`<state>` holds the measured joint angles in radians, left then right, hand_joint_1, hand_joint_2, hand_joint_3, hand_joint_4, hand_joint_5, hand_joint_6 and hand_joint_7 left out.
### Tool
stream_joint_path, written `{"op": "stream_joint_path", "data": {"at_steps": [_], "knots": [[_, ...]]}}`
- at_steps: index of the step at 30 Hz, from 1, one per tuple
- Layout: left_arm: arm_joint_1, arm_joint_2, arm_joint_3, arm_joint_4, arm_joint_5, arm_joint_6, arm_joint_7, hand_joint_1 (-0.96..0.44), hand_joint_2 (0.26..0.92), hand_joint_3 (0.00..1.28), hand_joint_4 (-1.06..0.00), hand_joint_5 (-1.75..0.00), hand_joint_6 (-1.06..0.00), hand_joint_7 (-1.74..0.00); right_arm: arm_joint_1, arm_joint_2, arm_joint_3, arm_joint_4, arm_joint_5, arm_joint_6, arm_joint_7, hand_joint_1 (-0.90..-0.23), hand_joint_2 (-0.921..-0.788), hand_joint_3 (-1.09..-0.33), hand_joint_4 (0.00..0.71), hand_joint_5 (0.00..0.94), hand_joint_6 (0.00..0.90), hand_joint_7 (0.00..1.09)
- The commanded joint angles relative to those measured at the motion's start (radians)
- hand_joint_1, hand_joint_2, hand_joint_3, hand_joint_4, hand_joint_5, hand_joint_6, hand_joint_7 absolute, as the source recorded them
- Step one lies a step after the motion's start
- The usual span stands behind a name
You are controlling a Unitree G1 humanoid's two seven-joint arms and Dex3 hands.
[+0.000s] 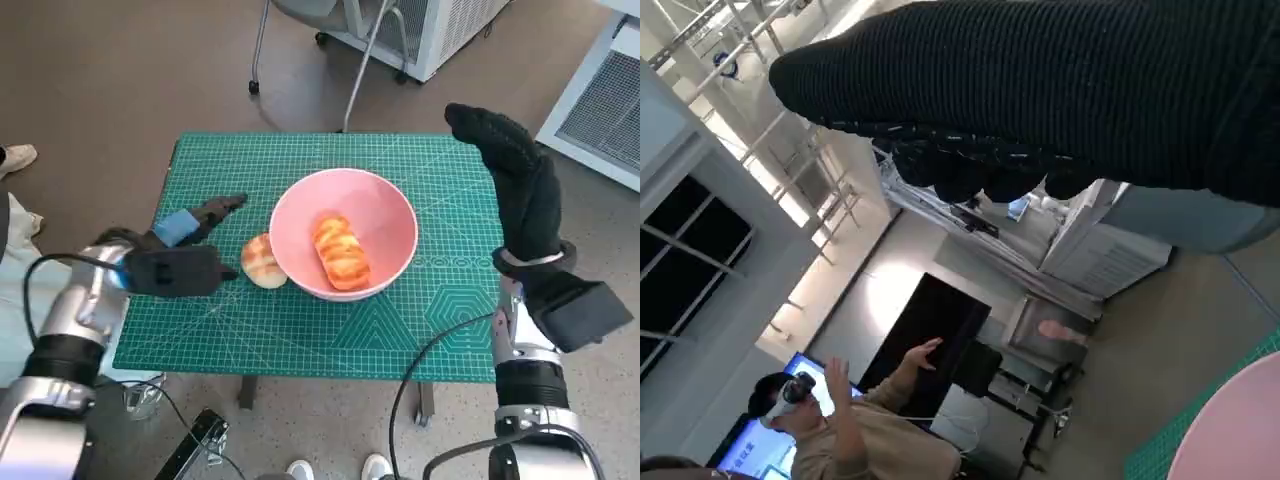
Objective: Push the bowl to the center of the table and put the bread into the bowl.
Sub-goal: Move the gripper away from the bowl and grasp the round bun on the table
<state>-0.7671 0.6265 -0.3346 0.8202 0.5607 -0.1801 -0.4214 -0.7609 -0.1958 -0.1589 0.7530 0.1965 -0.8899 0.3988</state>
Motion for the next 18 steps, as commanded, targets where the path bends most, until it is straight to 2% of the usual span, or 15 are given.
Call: {"op": "stream_joint_path", "data": {"at_steps": [1, 11, 18], "knots": [[-0.028, -0.021, -0.026, 0.025, 0.019, 0.022, -0.01, 0.0, 0.804, 0.0, 0.0, 0.0, -0.14, 0.0, 0.004, -0.006, -0.005, 0.018, 0.008, -0.001, 0.008, -0.584, -0.921, -0.769, 0.364, 0.016, -0.001, 0.82], [-0.048, -0.076, -0.084, 0.084, 0.051, 0.041, -0.01, -0.03, 0.802, 0.0, 0.0, 0.0, -0.13, 0.0, 0.002, -0.007, -0.006, 0.026, 0.003, -0.01, 0.004, -0.597, -0.921, -0.765, 0.356, 0.011, -0.001, 0.82], [-0.053, -0.118, -0.124, 0.103, 0.068, 0.024, -0.002, -0.06, 0.801, 0.0, -0.04, -0.02, -0.17, -0.02, 0.001, -0.002, -0.006, 0.029, 0.003, -0.012, 0.003, -0.593, -0.921, -0.766, 0.35, 0.008, -0.001, 0.81]]}}
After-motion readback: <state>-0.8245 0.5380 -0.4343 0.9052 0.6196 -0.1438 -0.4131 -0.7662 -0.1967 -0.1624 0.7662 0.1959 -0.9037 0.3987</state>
